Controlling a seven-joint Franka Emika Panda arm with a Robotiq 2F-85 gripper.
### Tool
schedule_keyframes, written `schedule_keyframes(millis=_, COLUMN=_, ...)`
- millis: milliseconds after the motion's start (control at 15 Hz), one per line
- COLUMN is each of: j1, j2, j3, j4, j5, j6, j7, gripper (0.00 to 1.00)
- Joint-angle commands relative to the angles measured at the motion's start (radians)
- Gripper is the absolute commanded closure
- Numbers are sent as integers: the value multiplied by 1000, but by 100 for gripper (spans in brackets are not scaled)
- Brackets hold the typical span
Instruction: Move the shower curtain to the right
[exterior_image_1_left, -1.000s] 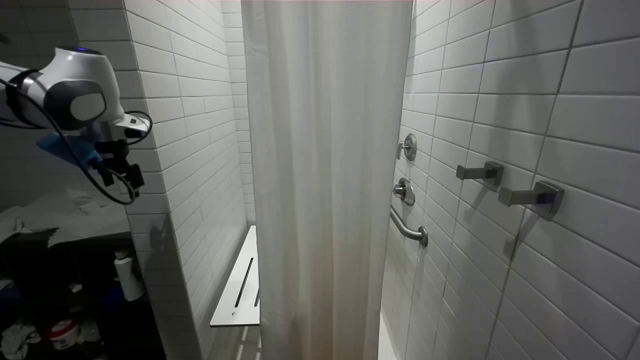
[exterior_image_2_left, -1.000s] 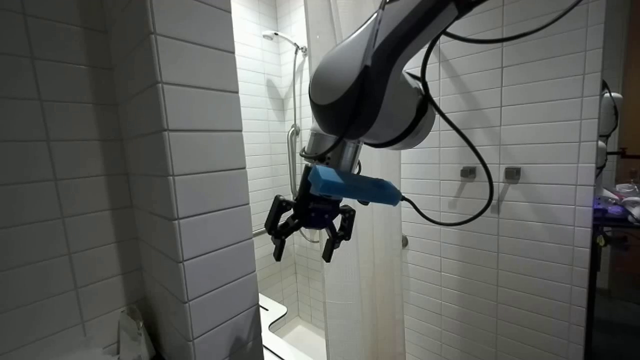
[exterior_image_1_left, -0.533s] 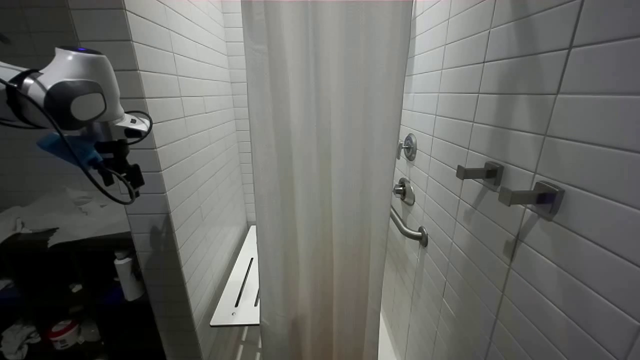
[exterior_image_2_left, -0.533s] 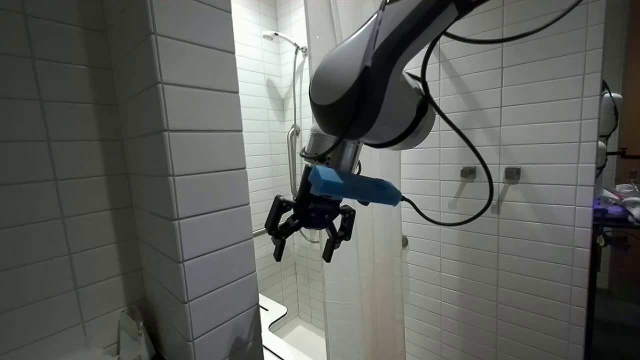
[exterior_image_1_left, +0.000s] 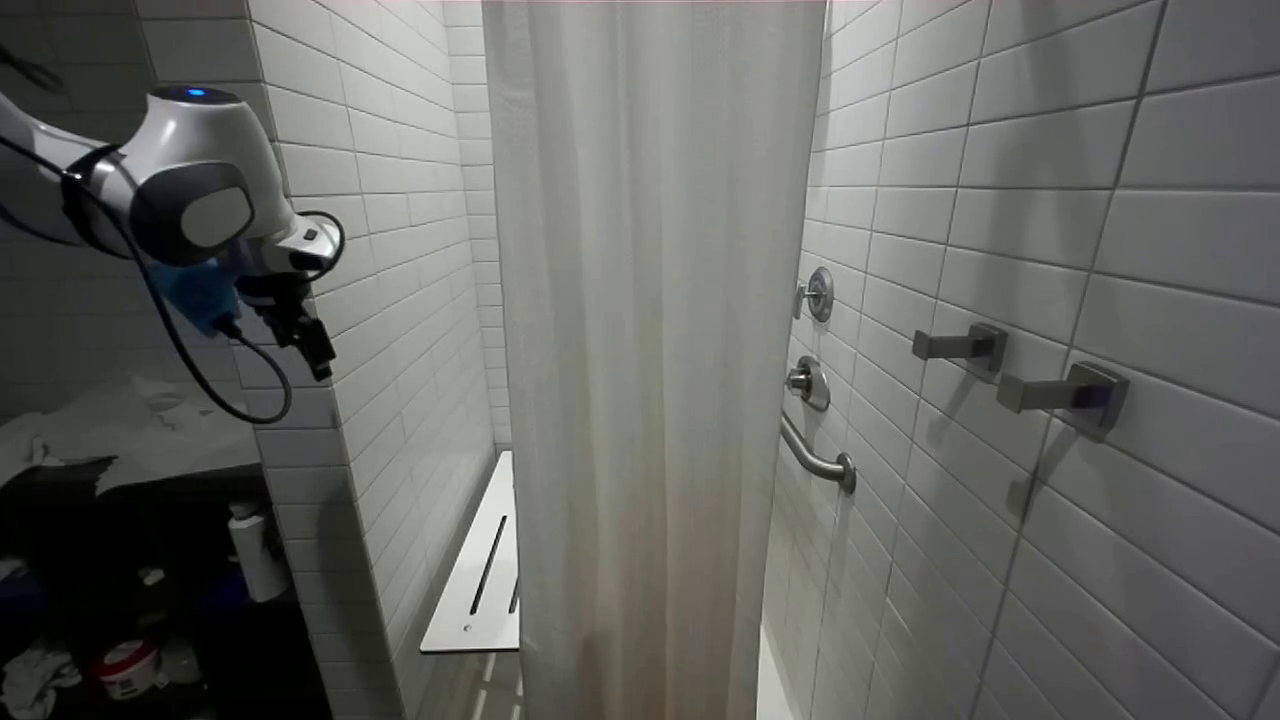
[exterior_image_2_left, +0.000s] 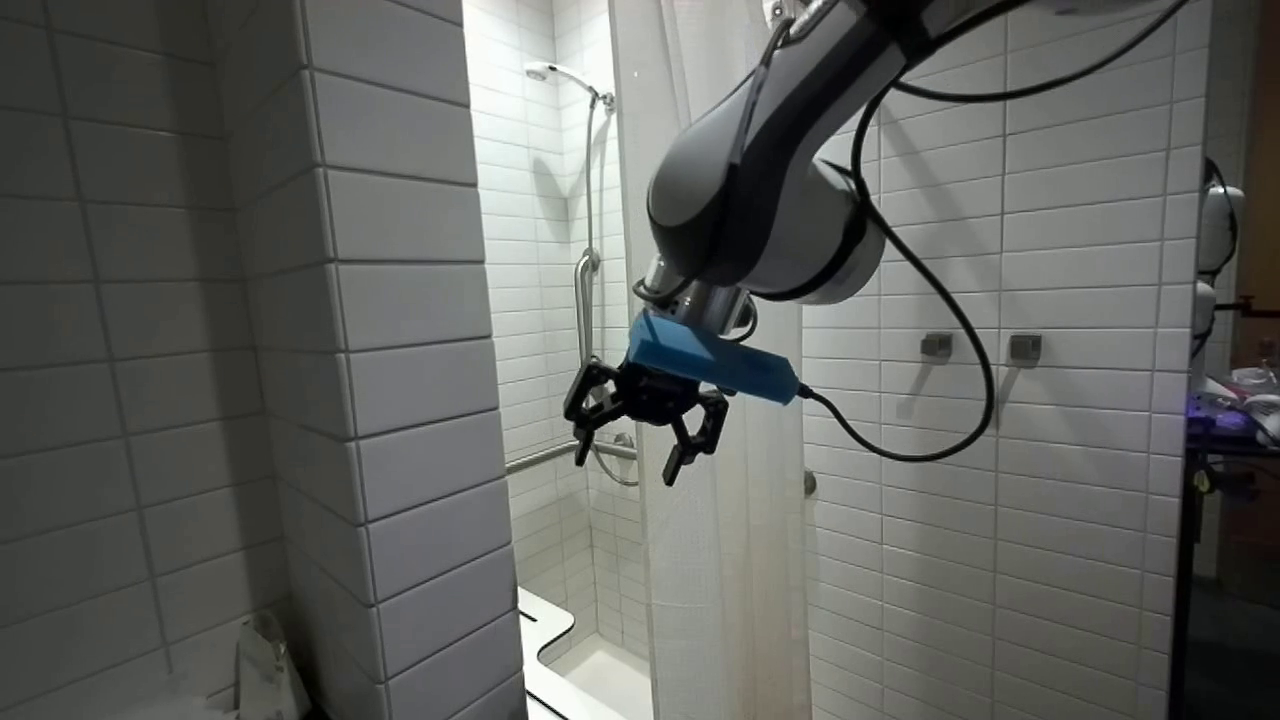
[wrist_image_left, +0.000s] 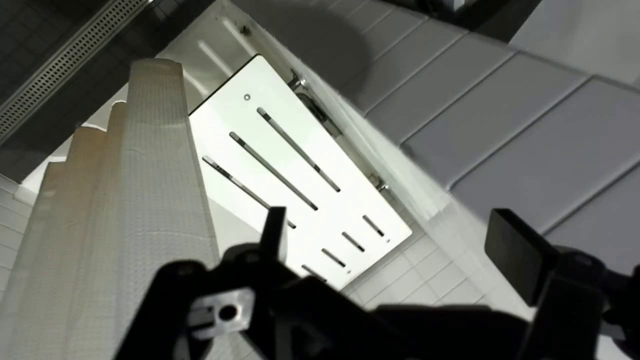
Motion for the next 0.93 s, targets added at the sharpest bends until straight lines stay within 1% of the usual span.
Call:
schedule_keyframes(millis=0, j1=-60, j2=6, j3=-31, j4=-24, j5=8, j6=101, j7=78, gripper=0)
schedule_keyframes(millis=133, j1=-103, j2=17, j3=-32, j4=-37, j5=-35, j6=195, j7=95, gripper=0)
schedule_keyframes(millis=267, j1=-132, j2=30, j3=-31, j4=-37, j5=-75, j6=257, j7=77, gripper=0)
schedule_keyframes(millis=333, j1=-163, j2=37, j3=-13, j4=-36, j5=-117, j6=288, j7=92, gripper=0)
schedule_keyframes(millis=467, j1=-244, j2=54, j3=26, j4=-30, j5=-238, j6=347, j7=157, gripper=0)
schedule_keyframes(millis=600, j1=-357, j2=57, j3=84, j4=-23, j5=-387, j6=384, j7=253, gripper=0)
schedule_keyframes(millis=733, j1=-465, j2=43, j3=142, j4=-11, j5=-512, j6=383, j7=337, gripper=0)
schedule_keyframes(millis=867, j1=-539, j2=30, j3=187, j4=7, j5=-600, j6=361, j7=402, gripper=0)
